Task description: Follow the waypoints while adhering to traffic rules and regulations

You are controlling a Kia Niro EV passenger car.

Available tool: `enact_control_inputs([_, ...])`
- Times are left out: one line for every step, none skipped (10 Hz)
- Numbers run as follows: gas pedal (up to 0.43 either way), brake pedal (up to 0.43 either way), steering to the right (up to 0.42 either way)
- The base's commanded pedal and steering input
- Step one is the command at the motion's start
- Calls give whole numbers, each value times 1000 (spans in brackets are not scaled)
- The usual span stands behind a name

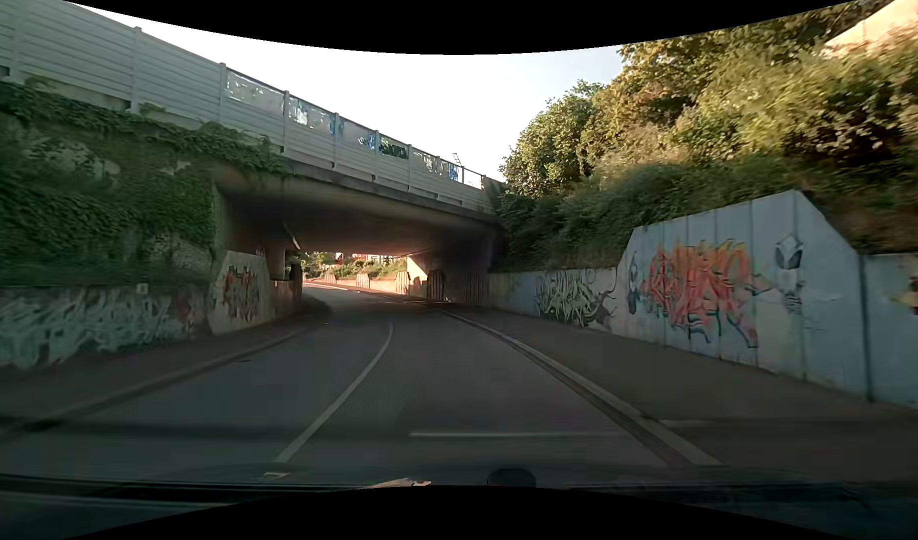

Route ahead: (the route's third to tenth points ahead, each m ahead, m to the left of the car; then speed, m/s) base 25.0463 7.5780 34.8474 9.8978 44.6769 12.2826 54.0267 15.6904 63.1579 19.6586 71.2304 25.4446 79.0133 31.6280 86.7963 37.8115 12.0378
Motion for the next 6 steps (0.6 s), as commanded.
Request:
enact_control_inputs([8, 0, -44])
enact_control_inputs([20, 0, -43])
enact_control_inputs([28, 0, -42])
enact_control_inputs([28, 0, -42])
enact_control_inputs([39, 0, -42])
enact_control_inputs([39, 0, -42])
